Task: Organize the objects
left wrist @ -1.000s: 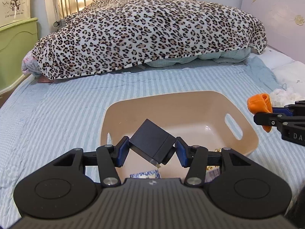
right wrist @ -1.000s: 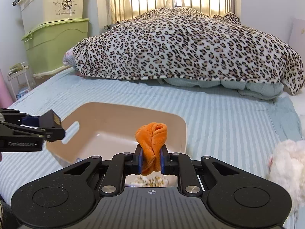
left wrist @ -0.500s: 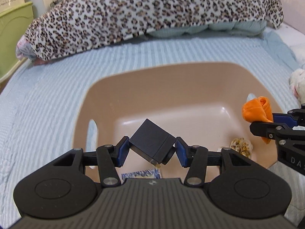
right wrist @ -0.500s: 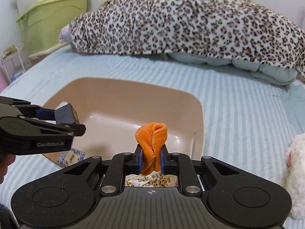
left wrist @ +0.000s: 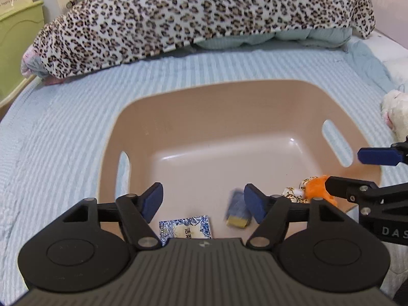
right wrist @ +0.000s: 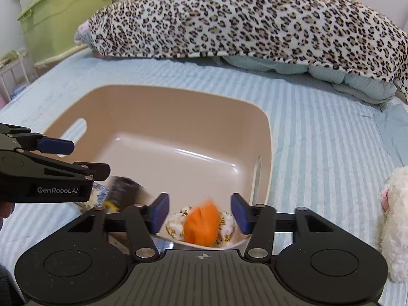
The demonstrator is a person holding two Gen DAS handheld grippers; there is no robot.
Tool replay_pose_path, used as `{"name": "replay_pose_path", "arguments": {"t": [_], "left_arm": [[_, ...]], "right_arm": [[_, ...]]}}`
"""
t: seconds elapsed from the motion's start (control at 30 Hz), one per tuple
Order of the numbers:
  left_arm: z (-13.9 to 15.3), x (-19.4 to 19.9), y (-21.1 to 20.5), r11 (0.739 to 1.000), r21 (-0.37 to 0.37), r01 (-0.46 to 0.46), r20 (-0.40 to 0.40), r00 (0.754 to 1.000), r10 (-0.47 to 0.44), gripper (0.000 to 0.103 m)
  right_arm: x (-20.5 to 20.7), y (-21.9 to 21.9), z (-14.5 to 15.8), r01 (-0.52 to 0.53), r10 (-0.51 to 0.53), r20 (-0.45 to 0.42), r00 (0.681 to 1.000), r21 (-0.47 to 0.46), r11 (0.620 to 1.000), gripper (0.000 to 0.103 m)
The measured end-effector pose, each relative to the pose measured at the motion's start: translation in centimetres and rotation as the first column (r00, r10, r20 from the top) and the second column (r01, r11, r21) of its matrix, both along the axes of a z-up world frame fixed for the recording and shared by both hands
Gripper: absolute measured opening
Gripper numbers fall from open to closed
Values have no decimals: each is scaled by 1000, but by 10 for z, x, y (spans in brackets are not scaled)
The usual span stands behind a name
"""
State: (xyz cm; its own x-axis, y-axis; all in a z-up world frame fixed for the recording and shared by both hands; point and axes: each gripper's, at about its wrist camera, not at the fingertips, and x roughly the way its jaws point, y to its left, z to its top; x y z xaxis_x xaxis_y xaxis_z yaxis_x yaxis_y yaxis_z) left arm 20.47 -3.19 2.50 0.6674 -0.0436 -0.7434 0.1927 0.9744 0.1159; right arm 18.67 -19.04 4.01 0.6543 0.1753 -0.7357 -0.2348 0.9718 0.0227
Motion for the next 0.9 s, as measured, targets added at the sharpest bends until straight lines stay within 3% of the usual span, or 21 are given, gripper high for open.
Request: {"name": "replay_pose_path", "arguments": {"t": [0.1,0.3,0.37,0.63,0.9], "left_arm": [[7,-10,0,1000,2,-1,17,1000,1,74],[20,-34,3,1000,0,-15,54,998,15,74],[25,-44,4,1000,5,-14,66,998,14,75],[27,-77,9,999,17,-31,62,998,30,77],[-5,-98,4,1000,1,-22,-23,999,22,77]], "right_arm": [[-11,-5,13,-4,4,27,1000,1,1000,79],[-30,-10,30,-7,6,47,999,11,1000,82],[-36,-12,34,-2,1,52,999,17,1000,90],[-64,-29,34,32,-34,41,999,49,998,91],[-91,-44,15,56,-56,-12,998,39,998,91]]}}
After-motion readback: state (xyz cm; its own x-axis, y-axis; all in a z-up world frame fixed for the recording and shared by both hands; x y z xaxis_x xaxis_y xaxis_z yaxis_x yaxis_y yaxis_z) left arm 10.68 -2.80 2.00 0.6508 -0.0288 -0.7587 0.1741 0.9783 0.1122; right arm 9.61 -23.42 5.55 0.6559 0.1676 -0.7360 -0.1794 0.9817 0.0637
